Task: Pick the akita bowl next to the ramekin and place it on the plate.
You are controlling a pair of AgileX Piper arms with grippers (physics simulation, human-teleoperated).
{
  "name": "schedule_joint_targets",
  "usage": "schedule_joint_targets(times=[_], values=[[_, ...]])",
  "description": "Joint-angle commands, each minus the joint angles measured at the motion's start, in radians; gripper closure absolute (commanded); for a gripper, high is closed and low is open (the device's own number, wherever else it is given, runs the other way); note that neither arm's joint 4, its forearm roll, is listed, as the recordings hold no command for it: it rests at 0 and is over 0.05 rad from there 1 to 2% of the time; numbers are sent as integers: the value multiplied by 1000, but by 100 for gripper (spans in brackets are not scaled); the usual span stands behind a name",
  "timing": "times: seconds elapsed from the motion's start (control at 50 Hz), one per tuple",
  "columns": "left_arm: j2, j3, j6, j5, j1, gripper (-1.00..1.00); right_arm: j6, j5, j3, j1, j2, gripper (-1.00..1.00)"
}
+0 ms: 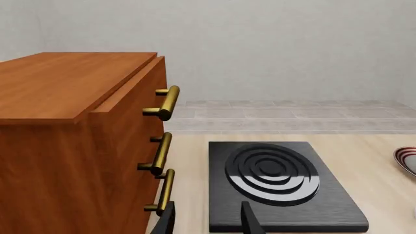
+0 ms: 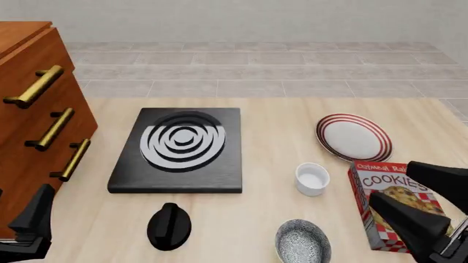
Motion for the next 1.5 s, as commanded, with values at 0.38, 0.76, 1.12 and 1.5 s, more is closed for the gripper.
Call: schedule_joint_targets(times=[0.38, 0.76, 1.12, 1.5], values=[[0, 0, 0, 0, 0, -100, -16, 32, 25, 98, 98, -100], [0, 0, 0, 0, 0, -100, -46, 57, 24, 109, 157, -100], [0, 0, 0, 0, 0, -100, -58, -9, 73, 78, 234, -100], [0, 0, 0, 0, 0, -100, -72, -99, 120, 60, 317, -100]])
